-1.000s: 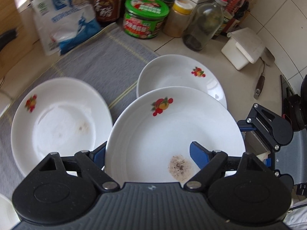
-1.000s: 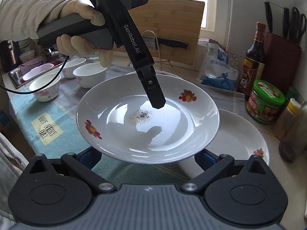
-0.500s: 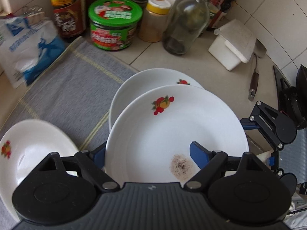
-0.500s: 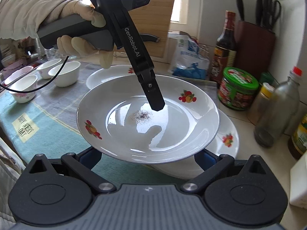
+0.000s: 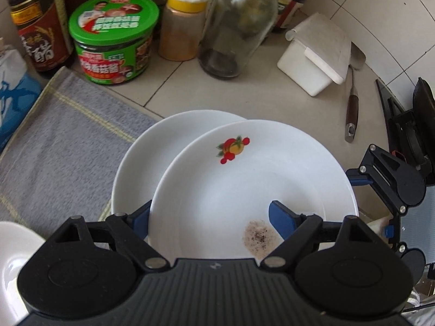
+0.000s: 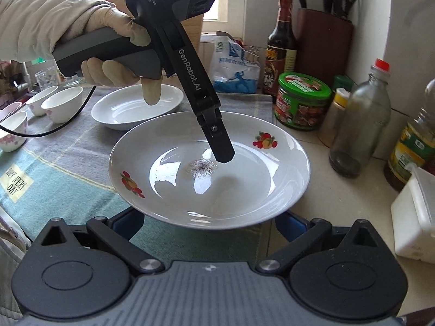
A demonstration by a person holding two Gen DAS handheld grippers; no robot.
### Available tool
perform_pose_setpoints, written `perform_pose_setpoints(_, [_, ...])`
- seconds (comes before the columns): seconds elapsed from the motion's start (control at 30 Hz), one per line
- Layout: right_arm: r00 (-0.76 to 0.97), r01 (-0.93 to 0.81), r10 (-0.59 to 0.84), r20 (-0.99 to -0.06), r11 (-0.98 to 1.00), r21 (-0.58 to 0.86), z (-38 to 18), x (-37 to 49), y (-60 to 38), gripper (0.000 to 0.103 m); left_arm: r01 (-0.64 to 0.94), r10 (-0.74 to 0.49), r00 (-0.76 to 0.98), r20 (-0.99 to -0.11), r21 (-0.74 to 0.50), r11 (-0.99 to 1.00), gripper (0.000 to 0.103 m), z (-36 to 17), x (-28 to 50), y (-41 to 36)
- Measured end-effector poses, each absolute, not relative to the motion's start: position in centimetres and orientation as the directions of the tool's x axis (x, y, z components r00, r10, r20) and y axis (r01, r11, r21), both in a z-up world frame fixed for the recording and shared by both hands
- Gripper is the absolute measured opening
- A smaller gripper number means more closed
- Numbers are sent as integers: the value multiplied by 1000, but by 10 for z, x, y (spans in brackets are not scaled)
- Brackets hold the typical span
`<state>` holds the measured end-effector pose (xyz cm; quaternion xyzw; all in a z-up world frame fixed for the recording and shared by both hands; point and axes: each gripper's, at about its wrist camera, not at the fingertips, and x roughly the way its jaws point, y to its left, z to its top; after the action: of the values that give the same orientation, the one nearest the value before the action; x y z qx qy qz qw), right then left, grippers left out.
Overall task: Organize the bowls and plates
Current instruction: 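Lower the held plate onto the other fruit-pattern plate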
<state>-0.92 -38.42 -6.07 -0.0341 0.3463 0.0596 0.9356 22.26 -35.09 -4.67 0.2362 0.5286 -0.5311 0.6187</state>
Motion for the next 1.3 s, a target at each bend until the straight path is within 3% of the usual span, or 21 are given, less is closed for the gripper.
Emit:
perform_pose_setpoints(0.77, [740,-103,81,-667,995,6,-63,-4,-388,103,902,-389,-141,-910,-280,329,86,-71,232,-371])
perform_pose_setpoints(1.3, [748,-99,98,-656,994,36,-62,-5,-391,103,939,-332,-82,-940,-184,289,89,-70,230,-387])
